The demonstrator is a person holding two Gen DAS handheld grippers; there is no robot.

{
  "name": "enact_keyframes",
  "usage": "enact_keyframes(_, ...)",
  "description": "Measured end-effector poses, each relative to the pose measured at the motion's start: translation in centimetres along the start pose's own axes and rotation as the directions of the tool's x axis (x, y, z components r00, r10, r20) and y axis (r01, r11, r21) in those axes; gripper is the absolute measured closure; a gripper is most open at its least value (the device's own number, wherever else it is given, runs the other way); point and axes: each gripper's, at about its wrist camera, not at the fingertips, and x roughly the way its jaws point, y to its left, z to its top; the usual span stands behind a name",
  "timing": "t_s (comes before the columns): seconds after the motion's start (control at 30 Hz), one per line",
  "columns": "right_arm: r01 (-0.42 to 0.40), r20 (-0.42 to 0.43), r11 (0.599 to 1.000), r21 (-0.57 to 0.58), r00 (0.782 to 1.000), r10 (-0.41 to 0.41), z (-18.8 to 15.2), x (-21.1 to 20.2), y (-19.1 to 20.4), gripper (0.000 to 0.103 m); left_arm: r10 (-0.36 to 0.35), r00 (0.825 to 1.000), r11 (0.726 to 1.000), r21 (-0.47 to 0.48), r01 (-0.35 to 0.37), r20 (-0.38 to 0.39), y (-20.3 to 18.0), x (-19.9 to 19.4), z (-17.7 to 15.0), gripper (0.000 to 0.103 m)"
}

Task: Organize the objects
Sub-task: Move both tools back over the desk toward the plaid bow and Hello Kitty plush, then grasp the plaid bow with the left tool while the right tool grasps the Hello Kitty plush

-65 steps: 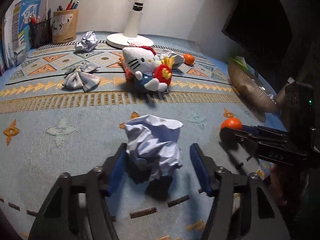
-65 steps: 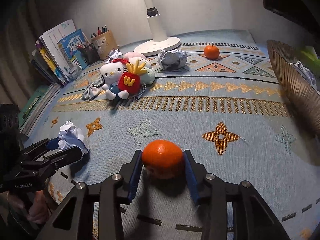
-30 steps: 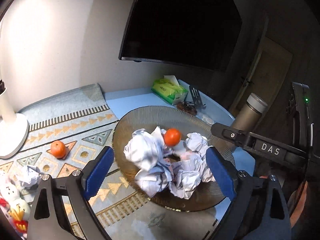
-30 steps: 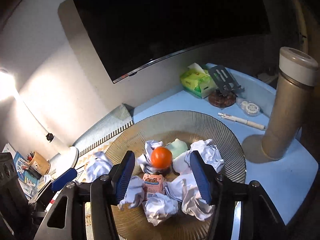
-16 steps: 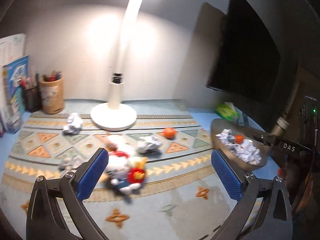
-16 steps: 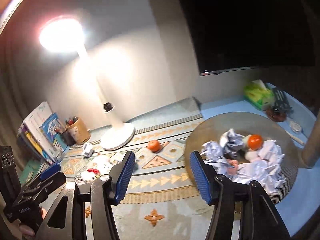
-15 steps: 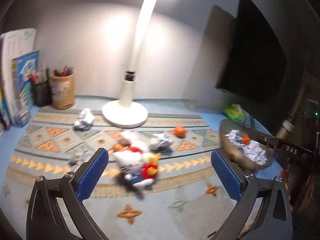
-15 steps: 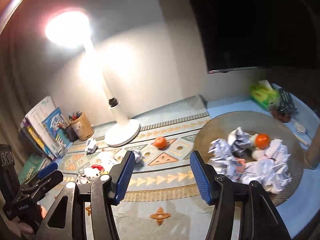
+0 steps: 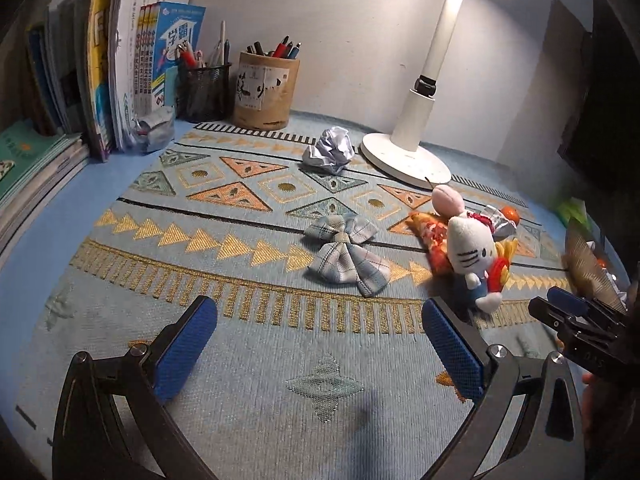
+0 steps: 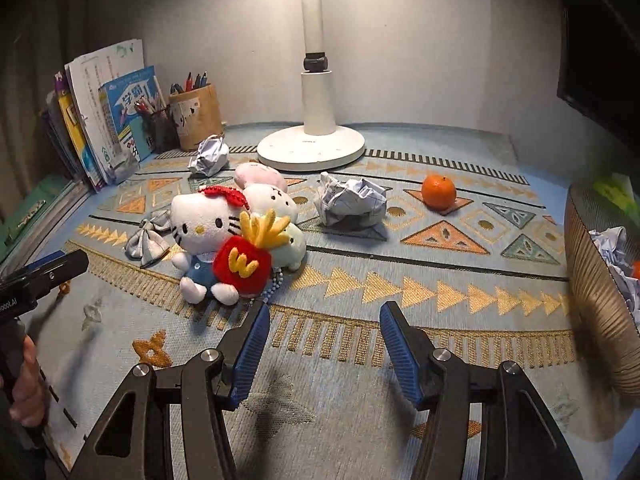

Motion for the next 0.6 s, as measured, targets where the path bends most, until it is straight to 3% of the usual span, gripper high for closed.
enact_keyframes(0.2, -0.028, -0.009, 0.999, 0.033, 1.000, 0.028, 0.3, 0.0, -0.7, 0.045, 0.047, 0.998, 0.996, 0.082, -0.044, -0.038, -1.5, 0.7, 0.1, 0.001)
enact_keyframes(0.33, -0.130, -0.070, 0.988, 0.085, 0.988, 0.136, 0.8, 0.2, -0.8, 0.045, 0.000, 0.996, 0.996, 0.093, 0.009, -0.094, -1.1, 1.6, 1.7, 0.001)
enact_keyframes(0.43, -0.209, -0.107, 0.970, 0.124, 0.969, 0.222, 1.7, 0.4, 0.4, 0.045, -0.091, 0.983, 0.994, 0.046, 0.100, -0.158, -0.3, 3.5, 3.4, 0.002)
enact_keyframes(0.5, -0.250, -0.113, 0.958, 0.138, 0.957, 0.266, 2.4, 0.7, 1.9, 0.045, -0.113, 0.974, 0.993, 0.023, 0.120, -0.195, 0.0, 5.3, 4.3, 0.012)
enact_keyframes(0.53, -0.243, -0.105, 0.961, 0.132, 0.961, 0.257, 2.8, 0.9, 2.7, 0.045, -0.118, 0.970, 0.992, 0.022, 0.126, -0.214, 0.0, 6.3, 4.6, 0.023)
enact_keyframes(0.6, -0.185, -0.095, 0.979, 0.091, 0.976, 0.194, 3.5, 1.5, 4.4, 0.045, -0.137, 0.958, 0.989, 0.028, 0.149, -0.252, -0.4, 8.0, 4.9, 0.033)
